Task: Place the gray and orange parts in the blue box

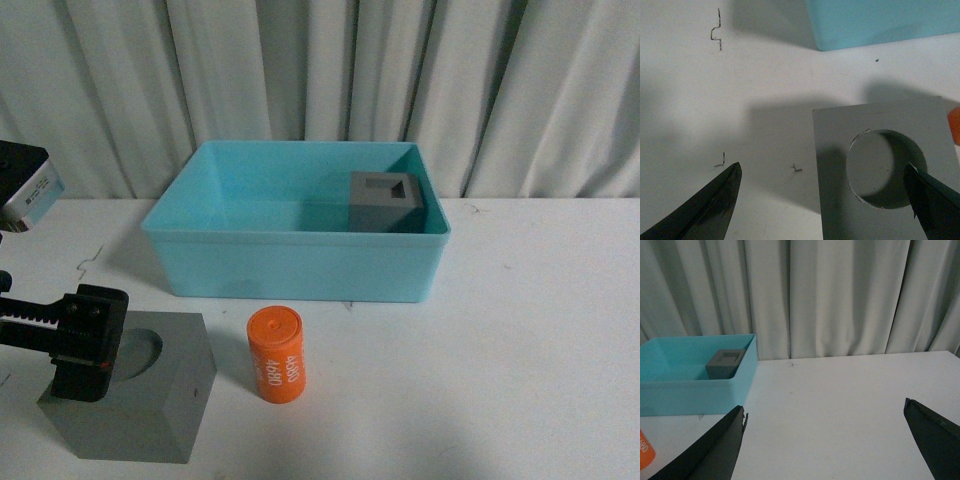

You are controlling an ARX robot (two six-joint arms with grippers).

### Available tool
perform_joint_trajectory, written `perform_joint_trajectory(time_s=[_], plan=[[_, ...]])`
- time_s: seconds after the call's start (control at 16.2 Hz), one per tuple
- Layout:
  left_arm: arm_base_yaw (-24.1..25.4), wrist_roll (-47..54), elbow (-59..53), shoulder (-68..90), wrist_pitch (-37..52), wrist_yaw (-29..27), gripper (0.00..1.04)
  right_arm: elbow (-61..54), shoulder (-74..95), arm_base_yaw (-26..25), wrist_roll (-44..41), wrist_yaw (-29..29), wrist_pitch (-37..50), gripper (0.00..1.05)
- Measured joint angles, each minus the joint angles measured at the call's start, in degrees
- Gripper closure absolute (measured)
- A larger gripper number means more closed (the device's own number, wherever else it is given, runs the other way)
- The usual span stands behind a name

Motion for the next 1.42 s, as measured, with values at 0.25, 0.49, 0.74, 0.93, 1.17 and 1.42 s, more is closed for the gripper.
perform_joint_trajectory(time_s=[0.25,0.49,0.74,0.93,1.17,1.42], plan=[[0.3,0.0,0.0,1.7,0.4,0.8,0.07,0.0,0.0,0.0,0.0,0.0,0.0,0.06],[1.5,0.5,0.4,8.3,4.2,1.5,0.07,0.0,0.0,0.0,0.0,0.0,0.0,0.06],[0.7,0.3,1.5,11.3,6.5,1.0,0.15,0.0,0.0,0.0,0.0,0.0,0.0,0.06],[0.3,0.2,1.5,11.6,6.8,1.2,0.24,0.0,0.0,0.0,0.0,0.0,0.0,0.06],[0.0,-0.1,1.5,12.2,7.2,1.3,0.37,0.0,0.0,0.0,0.0,0.0,0.0,0.06],[-0.8,-0.5,1.6,12.7,7.7,1.0,0.57,0.0,0.0,0.0,0.0,0.0,0.0,0.06]])
